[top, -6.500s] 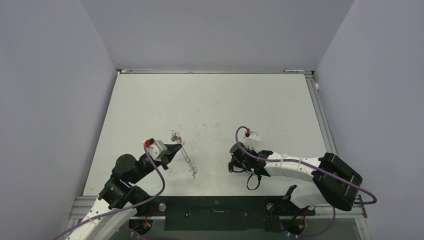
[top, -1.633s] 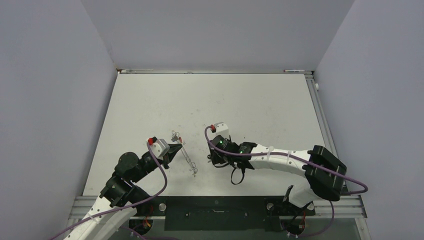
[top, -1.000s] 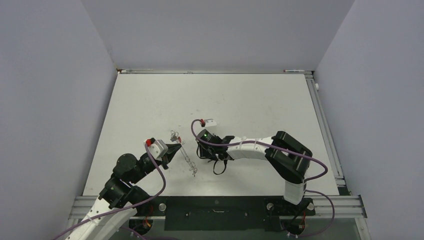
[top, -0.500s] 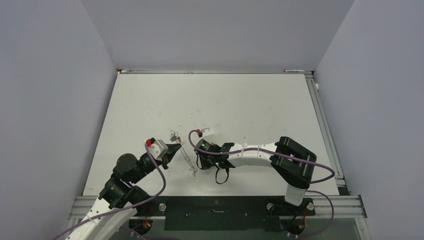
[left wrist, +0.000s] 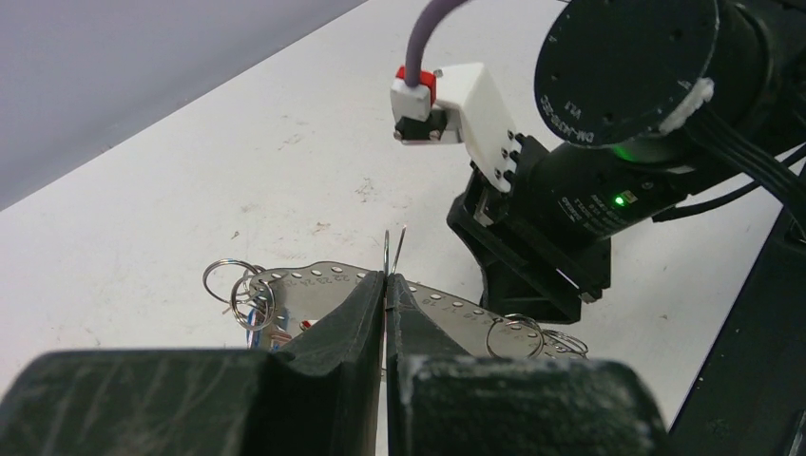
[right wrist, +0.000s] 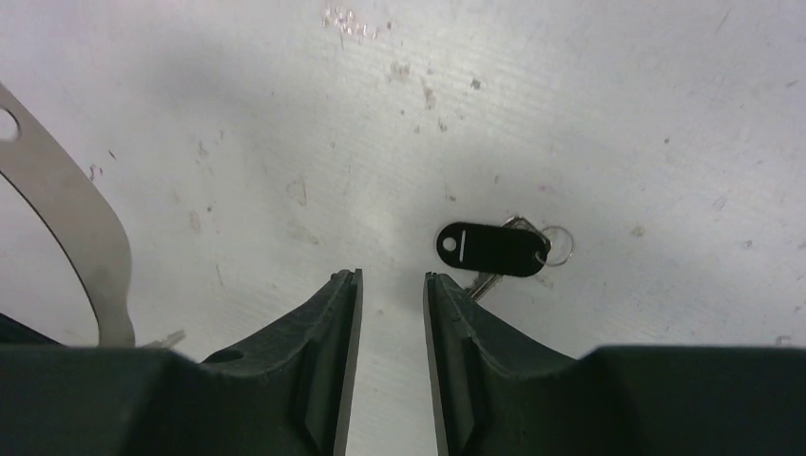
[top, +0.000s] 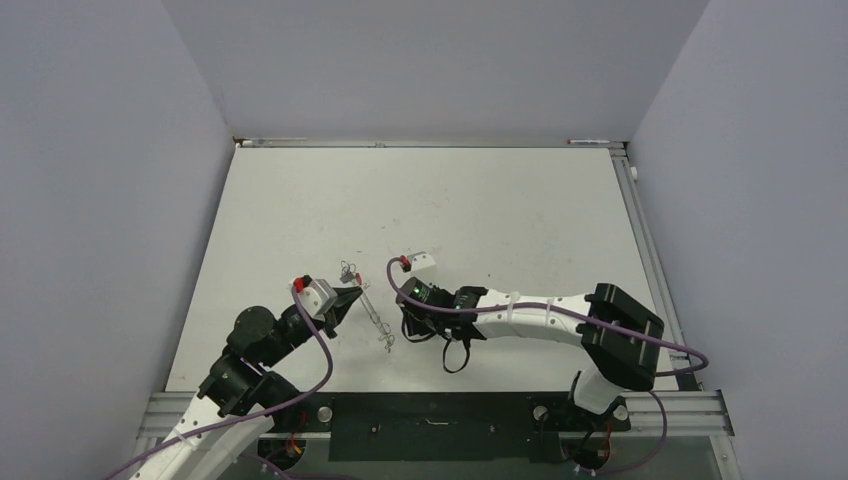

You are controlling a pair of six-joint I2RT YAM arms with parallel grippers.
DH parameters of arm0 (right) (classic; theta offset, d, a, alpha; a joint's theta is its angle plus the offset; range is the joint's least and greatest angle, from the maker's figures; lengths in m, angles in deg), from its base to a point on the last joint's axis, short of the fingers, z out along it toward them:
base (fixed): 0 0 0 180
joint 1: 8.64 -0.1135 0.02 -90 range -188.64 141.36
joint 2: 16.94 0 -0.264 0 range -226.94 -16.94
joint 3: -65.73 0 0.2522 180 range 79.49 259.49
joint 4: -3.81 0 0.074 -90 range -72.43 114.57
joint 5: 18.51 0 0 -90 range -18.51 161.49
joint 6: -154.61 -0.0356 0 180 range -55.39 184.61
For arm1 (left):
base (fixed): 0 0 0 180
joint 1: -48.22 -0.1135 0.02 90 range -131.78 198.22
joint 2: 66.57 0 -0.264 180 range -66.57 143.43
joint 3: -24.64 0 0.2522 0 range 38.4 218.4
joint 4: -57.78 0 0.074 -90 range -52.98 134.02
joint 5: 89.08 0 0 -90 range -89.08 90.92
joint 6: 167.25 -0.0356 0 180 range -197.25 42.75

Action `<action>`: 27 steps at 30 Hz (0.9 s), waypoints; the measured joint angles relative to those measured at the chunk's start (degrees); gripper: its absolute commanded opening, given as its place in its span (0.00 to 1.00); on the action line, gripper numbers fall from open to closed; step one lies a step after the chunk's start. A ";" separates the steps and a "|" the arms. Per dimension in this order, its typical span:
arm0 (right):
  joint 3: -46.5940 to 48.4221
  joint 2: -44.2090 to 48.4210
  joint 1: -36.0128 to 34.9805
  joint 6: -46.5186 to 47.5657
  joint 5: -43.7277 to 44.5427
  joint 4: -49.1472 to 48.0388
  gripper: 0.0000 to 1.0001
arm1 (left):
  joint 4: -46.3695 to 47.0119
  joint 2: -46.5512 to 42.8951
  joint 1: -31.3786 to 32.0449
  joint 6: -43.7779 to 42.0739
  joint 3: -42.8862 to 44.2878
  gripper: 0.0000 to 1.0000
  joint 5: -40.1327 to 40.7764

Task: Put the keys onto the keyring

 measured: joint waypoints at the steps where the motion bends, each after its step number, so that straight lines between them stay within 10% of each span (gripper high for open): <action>1: 0.50 0.28 0.31 -0.13 0.59 -0.13 0.31 | 0.00 0.00 0.00 -0.02 0.00 0.00 0.07; 27: -0.81 -5.73 3.02 -0.35 0.26 -1.92 0.27 | -0.04 0.04 0.00 -0.66 0.00 0.00 0.76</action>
